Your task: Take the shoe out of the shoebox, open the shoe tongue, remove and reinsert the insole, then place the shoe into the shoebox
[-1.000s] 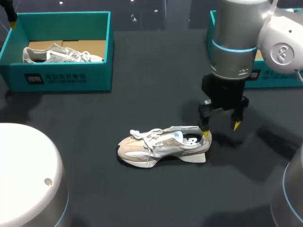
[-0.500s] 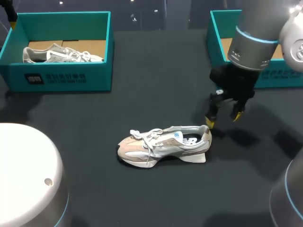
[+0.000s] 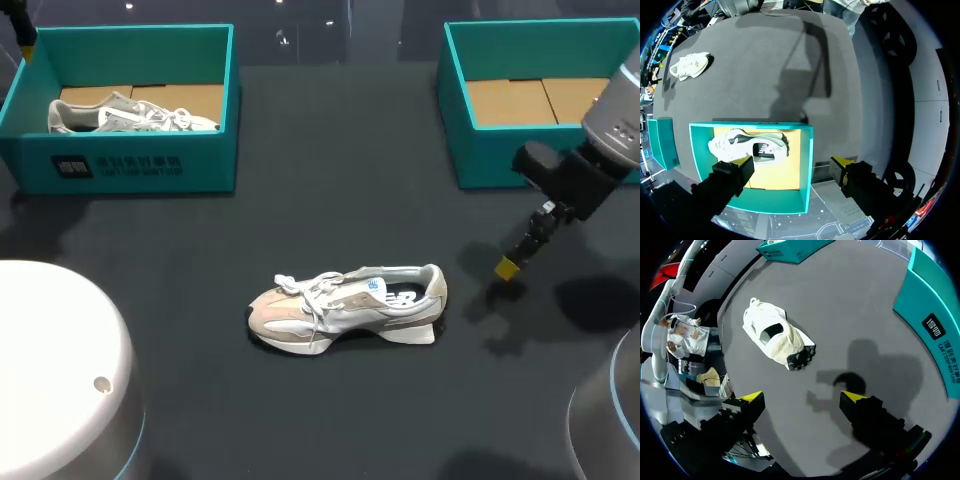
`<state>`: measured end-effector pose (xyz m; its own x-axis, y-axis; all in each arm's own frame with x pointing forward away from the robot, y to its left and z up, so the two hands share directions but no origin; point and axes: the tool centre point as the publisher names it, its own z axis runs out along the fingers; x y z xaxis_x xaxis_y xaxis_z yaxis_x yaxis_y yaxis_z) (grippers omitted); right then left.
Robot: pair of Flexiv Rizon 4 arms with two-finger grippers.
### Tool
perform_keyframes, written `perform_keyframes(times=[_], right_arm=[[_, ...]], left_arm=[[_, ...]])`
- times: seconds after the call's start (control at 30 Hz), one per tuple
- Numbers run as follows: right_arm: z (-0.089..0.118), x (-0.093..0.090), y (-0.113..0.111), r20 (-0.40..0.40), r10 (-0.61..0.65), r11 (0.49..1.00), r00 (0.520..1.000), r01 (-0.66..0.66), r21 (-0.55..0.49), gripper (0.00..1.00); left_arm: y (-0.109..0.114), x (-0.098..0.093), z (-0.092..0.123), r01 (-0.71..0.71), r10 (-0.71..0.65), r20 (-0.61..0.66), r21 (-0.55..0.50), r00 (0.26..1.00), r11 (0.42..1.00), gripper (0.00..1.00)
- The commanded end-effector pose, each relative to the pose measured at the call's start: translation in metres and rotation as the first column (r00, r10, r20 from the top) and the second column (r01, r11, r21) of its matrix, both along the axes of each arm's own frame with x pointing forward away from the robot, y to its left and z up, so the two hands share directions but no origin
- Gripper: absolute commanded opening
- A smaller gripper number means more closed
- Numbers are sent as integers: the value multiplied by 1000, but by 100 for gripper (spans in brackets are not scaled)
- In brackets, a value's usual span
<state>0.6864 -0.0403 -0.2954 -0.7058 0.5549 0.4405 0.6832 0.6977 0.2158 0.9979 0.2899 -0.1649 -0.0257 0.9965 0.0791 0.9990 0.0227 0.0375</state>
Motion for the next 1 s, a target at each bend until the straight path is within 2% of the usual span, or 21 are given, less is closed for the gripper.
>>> perform_keyframes(times=[0.03, 0.23, 0.27, 0.33, 0.5, 0.63, 0.67, 0.73, 1.0], right_arm=[[-5, -8, -11, 333, 66, 838, 941, -234, 492, 100], [-5, -8, -11, 333, 66, 838, 941, -234, 492, 100], [-5, -7, -11, 377, 68, 845, 924, -254, 470, 100], [-8, -6, -12, 423, 32, 835, 906, -257, 487, 100], [-22, -2, -22, 492, -28, 835, 870, -250, 490, 100], [-35, 1, -27, 523, -14, 827, 852, -284, 485, 100], [-40, 2, -28, 552, 13, 821, 833, -324, 469, 100], [-48, 3, -31, 574, 43, 791, 818, -378, 480, 100], [-48, 3, -31, 574, 43, 791, 818, -378, 480, 100]], left_arm=[[0, 0, 1, 1, -1, -1, 2, 1000, 1000, 100], [0, 0, 1, 1, -1, -1, 2, 1000, 1000, 100], [0, 0, 1, 1, -1, -1, 2, 1000, 1000, 100], [0, 0, 1, 1, -1, -1, 2, 1000, 1000, 100], [0, 0, 1, 1, -1, -1, 2, 1000, 1000, 100], [0, 0, 1, 1, -1, -1, 2, 1000, 1000, 100], [0, 0, 1, 1, -1, -1, 2, 1000, 1000, 100], [0, 0, 1, 1, -1, -1, 2, 1000, 1000, 100], [0, 0, 1, 1, -1, -1, 2, 1000, 1000, 100]])
